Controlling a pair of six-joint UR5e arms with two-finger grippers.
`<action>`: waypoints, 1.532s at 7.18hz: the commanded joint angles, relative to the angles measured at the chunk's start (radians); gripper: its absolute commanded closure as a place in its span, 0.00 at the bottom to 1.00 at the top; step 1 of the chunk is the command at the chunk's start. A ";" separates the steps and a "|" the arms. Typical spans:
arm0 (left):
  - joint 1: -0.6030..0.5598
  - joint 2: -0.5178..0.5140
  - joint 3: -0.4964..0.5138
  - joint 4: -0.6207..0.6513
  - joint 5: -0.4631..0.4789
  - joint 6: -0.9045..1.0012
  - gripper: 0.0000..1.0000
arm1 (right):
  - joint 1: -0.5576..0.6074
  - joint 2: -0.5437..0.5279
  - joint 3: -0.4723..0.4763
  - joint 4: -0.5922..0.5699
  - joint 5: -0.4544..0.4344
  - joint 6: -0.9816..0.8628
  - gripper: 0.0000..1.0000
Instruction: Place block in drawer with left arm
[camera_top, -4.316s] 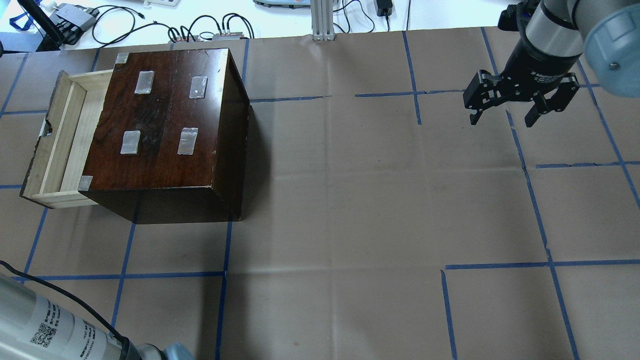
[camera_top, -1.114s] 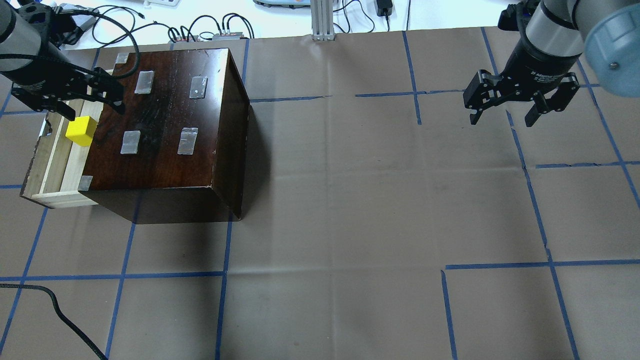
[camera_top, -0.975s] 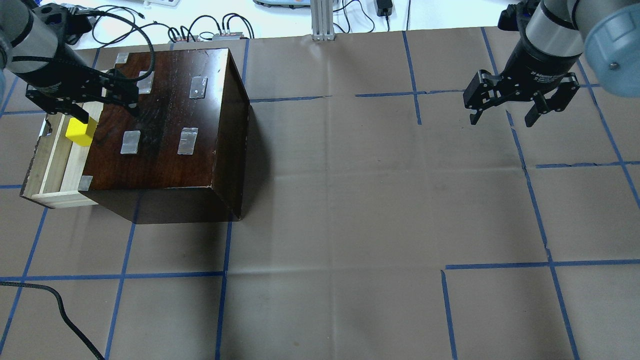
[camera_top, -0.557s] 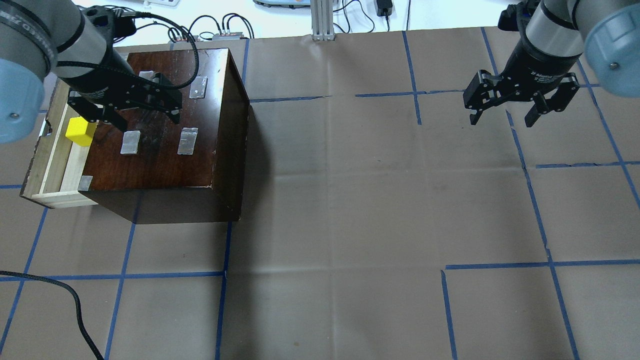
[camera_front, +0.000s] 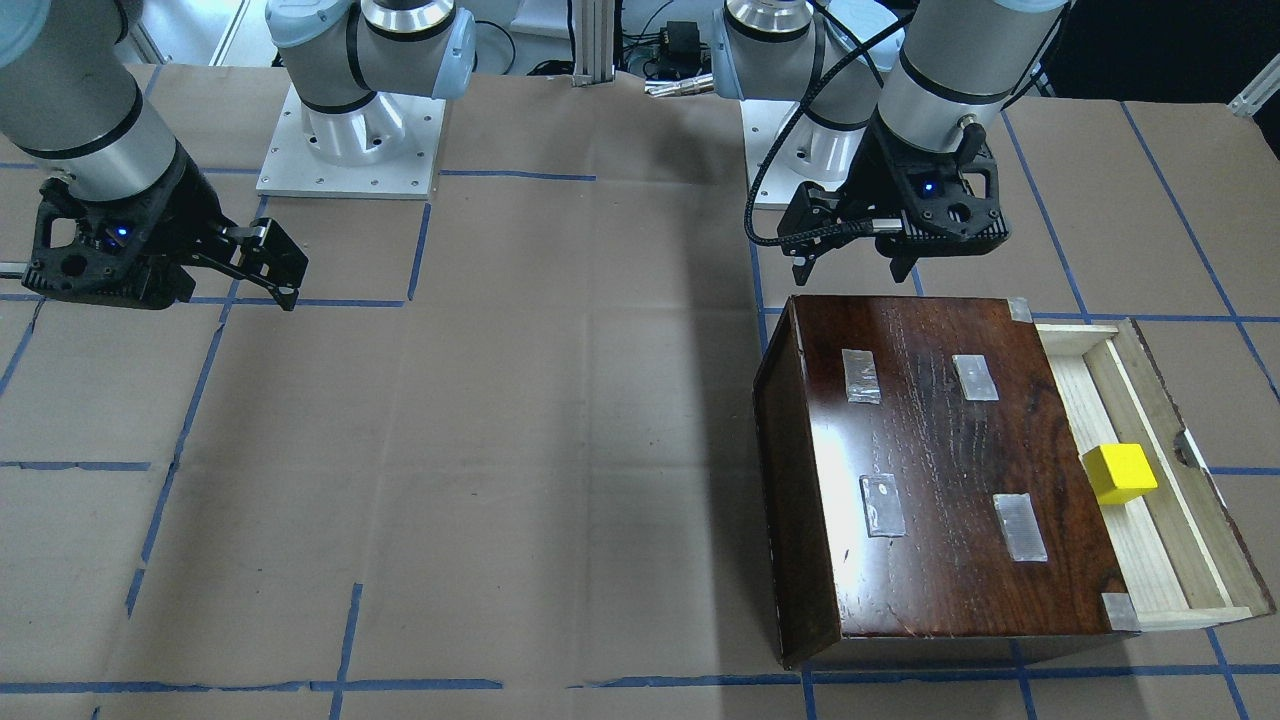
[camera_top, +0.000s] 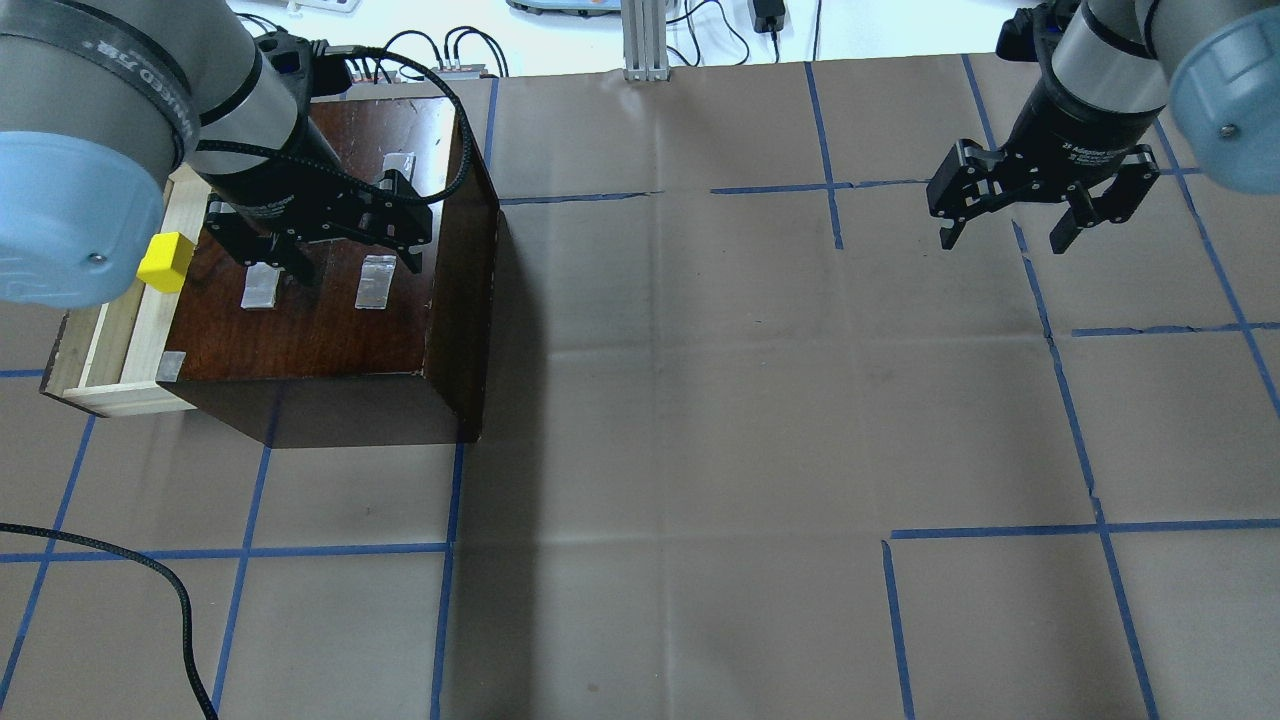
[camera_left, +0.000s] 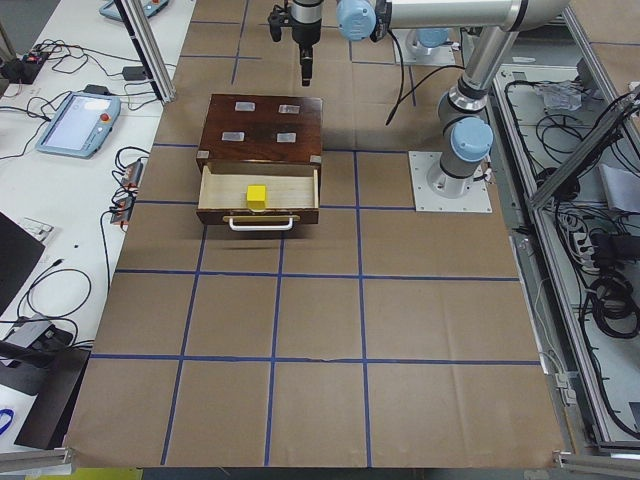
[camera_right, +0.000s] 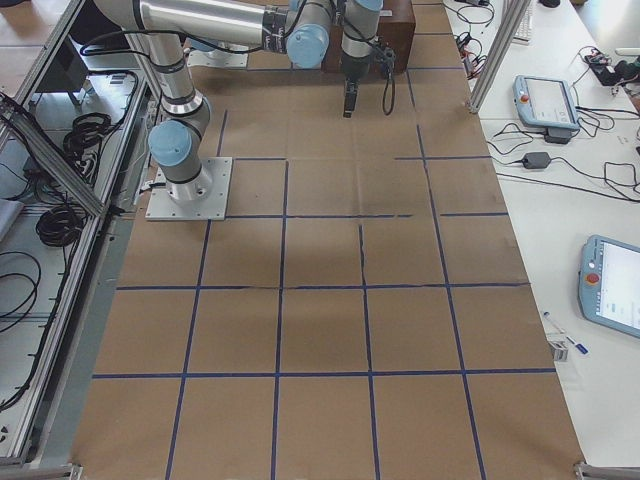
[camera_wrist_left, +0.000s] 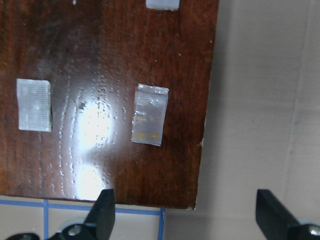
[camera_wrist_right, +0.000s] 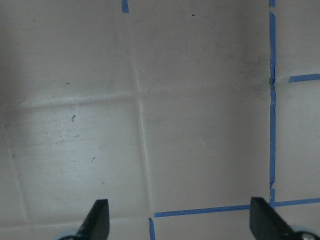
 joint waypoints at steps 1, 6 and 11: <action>-0.003 0.000 0.000 -0.008 0.001 0.001 0.02 | 0.000 0.000 0.001 0.001 0.000 0.000 0.00; -0.003 -0.006 0.007 -0.040 0.001 0.012 0.02 | 0.000 0.000 0.000 0.001 0.000 0.000 0.00; -0.003 -0.008 0.011 -0.042 0.001 0.020 0.02 | 0.000 0.000 0.001 -0.001 0.000 0.000 0.00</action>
